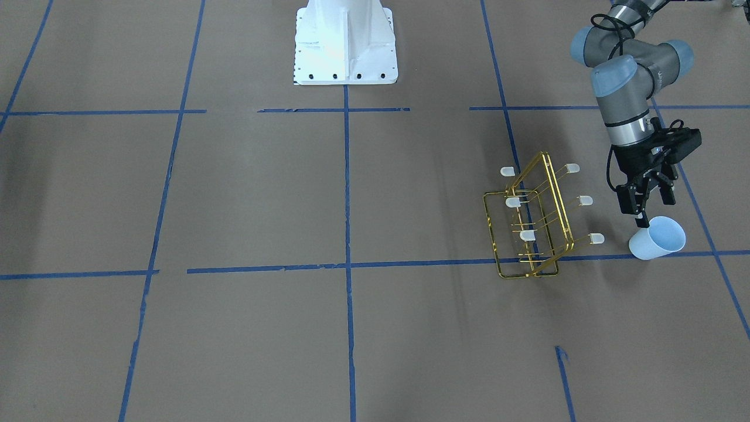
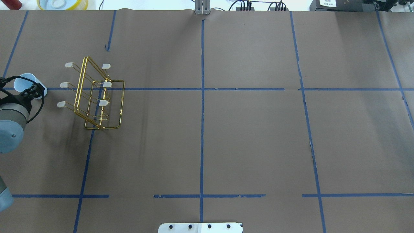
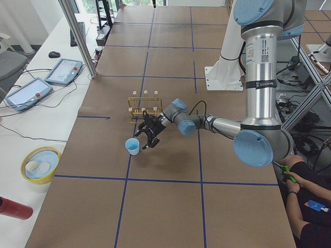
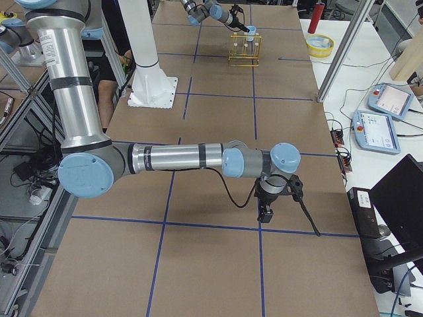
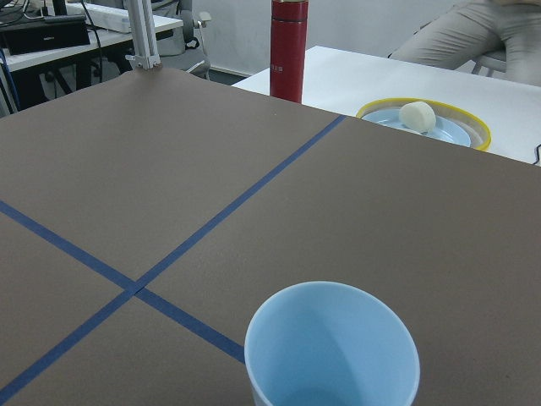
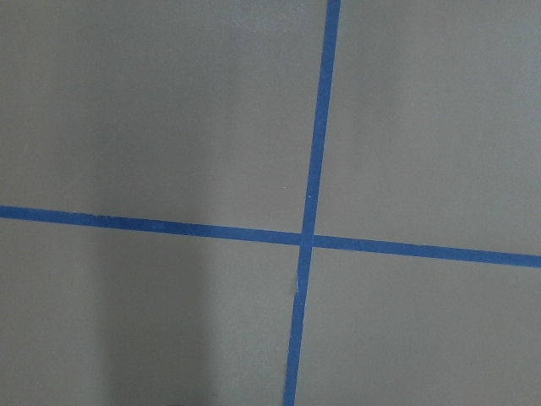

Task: Hang cup on cup holder
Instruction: 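Close the left gripper on the cup rim and lift it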

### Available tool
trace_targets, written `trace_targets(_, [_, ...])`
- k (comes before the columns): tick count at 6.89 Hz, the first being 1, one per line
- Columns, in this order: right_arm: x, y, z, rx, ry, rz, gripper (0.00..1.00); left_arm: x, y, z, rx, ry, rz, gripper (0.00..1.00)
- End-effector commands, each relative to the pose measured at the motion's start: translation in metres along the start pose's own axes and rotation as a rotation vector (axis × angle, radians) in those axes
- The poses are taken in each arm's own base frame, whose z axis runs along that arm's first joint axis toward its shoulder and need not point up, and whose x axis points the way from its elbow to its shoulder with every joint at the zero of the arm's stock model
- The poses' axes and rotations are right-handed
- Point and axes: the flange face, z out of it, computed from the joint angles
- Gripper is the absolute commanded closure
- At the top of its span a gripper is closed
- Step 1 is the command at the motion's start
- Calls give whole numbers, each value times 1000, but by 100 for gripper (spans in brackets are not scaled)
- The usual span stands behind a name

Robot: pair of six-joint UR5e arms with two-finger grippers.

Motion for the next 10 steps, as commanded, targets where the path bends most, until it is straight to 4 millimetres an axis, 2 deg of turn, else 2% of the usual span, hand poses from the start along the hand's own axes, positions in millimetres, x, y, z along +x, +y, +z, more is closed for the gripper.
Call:
trace_targets(1, [0, 0, 0, 0, 0, 0, 0, 1, 12, 14, 55, -8, -9, 0])
trace_targets(4, [-1, 0, 1, -1, 0, -1, 0, 3, 23, 21, 91, -10, 12, 0])
trace_targets(7, [0, 0, 0, 0, 0, 0, 0, 15, 33, 31, 118, -8, 21, 0])
trace_targets(10, [0, 0, 0, 0, 0, 0, 0, 5, 39, 43, 123, -32, 41, 0])
